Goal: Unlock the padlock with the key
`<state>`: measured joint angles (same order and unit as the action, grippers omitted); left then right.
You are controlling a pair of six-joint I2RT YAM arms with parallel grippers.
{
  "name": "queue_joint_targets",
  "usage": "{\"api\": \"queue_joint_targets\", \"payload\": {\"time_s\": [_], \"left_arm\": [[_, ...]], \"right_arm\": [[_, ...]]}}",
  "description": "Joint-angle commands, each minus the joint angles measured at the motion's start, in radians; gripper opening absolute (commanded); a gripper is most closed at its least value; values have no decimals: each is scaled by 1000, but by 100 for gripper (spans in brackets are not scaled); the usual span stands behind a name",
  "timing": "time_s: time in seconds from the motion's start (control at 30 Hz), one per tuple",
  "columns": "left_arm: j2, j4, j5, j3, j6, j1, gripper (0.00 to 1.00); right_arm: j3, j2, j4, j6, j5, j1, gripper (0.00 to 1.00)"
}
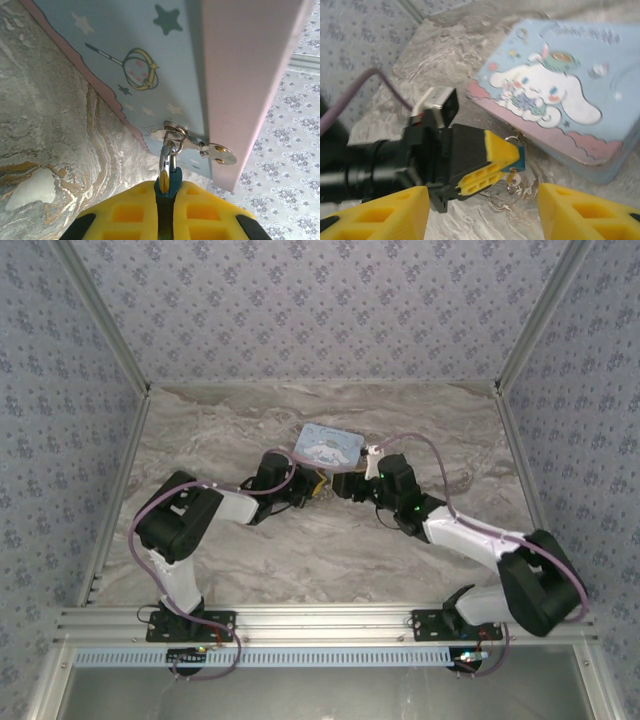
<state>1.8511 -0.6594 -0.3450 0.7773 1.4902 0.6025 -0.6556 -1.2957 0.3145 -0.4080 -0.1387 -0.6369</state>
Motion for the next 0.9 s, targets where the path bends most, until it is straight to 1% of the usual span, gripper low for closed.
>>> {"api": "queue_joint_targets", "payload": {"time_s": [0.0, 0.07, 0.13, 0.23, 0.33, 0.47, 0.53, 0.6, 0.7, 0.87], "left_arm": [[-46, 24, -11, 31, 8, 2, 0], [-47, 24, -19, 31, 25, 1, 0], [-49, 26, -25, 34, 40, 1, 0], [-47, 29, -35, 39, 72, 1, 0], [-46, 48, -54, 54, 107, 2, 0], [-51, 56, -74, 66, 137, 3, 0], [-58, 67, -74, 68, 143, 4, 0], [-64, 82, -74, 69, 147, 7, 0], [-67, 80, -72, 68, 155, 12, 0], [-64, 78, -70, 64, 160, 17, 0]], "right_arm": [[16, 85, -118, 426, 145, -59, 62], [29, 130, -145, 587, 180, -80, 63], [52, 165, -148, 727, 188, -94, 64], [68, 191, -158, 886, 200, -106, 65], [78, 166, -137, 988, 237, -124, 65], [71, 64, -80, 1103, 330, -157, 65], [66, 1, -37, 1139, 356, -164, 64], [56, -49, 4, 1153, 354, -165, 64], [36, -108, 52, 1150, 336, -165, 64], [16, -191, 129, 1142, 348, -160, 63]]}}
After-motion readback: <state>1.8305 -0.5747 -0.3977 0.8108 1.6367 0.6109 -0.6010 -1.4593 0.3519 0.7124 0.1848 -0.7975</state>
